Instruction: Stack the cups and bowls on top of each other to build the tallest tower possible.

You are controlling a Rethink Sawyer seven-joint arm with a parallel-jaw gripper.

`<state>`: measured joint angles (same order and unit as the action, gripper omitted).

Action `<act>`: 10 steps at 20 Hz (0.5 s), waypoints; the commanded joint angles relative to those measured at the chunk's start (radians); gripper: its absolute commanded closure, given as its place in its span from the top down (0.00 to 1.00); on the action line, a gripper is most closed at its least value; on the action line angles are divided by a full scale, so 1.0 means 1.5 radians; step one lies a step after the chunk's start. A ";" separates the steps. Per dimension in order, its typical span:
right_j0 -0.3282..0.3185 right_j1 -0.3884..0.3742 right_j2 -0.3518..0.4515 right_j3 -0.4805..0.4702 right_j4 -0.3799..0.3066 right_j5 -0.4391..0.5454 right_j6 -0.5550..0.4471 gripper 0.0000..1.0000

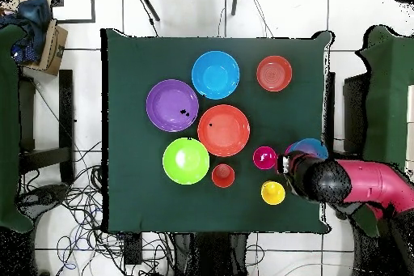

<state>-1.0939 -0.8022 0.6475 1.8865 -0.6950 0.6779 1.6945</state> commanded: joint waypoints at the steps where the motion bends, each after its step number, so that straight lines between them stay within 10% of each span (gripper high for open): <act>1: 0.021 0.026 0.043 -0.003 -0.022 0.062 -0.168 0.00; 10: 0.030 0.045 0.041 -0.029 -0.033 0.050 -0.147 0.00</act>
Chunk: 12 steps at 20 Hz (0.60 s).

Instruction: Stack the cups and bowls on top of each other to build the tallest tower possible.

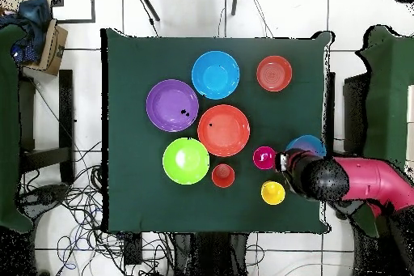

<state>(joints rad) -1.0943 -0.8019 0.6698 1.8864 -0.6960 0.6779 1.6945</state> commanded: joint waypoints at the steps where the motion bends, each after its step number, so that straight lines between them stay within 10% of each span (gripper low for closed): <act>1: 0.031 0.047 0.026 -0.031 -0.035 0.048 -0.146 0.00; 12: 0.035 0.073 0.021 -0.053 -0.048 0.036 -0.136 0.00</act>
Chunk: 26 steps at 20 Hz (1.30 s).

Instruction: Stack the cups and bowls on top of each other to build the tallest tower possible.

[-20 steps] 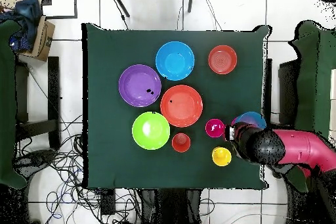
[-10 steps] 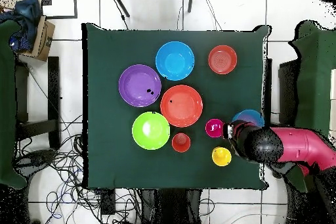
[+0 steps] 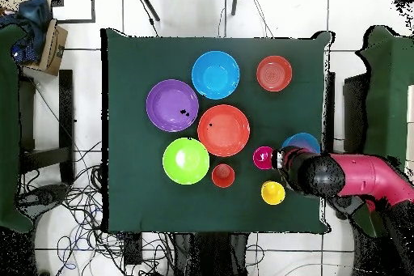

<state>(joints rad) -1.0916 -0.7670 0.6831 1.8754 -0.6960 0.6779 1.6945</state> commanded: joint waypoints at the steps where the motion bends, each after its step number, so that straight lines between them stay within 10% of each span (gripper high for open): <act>1: 0.034 0.052 0.012 -0.048 -0.048 0.035 -0.135 0.00; 26: 0.005 0.082 0.002 -0.054 -0.086 0.006 -0.157 0.00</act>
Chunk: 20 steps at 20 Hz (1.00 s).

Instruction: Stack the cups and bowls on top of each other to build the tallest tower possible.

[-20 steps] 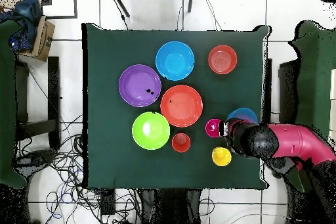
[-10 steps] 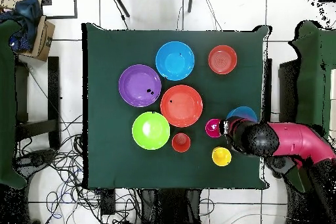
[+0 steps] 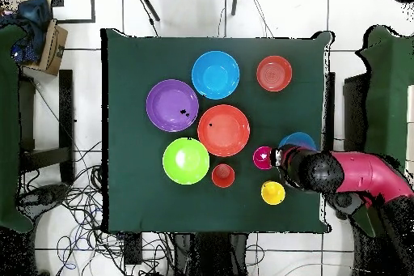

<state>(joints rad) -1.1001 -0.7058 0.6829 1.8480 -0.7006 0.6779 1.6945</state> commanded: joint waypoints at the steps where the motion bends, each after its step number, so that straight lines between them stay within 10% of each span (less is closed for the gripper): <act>1: 0.011 0.044 0.002 -0.038 -0.086 0.006 -0.157 0.00; 20: -0.010 0.066 0.012 -0.045 -0.118 0.002 -0.161 0.00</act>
<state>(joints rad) -1.1218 -0.6823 0.6829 1.8363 -0.7988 0.6779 1.6945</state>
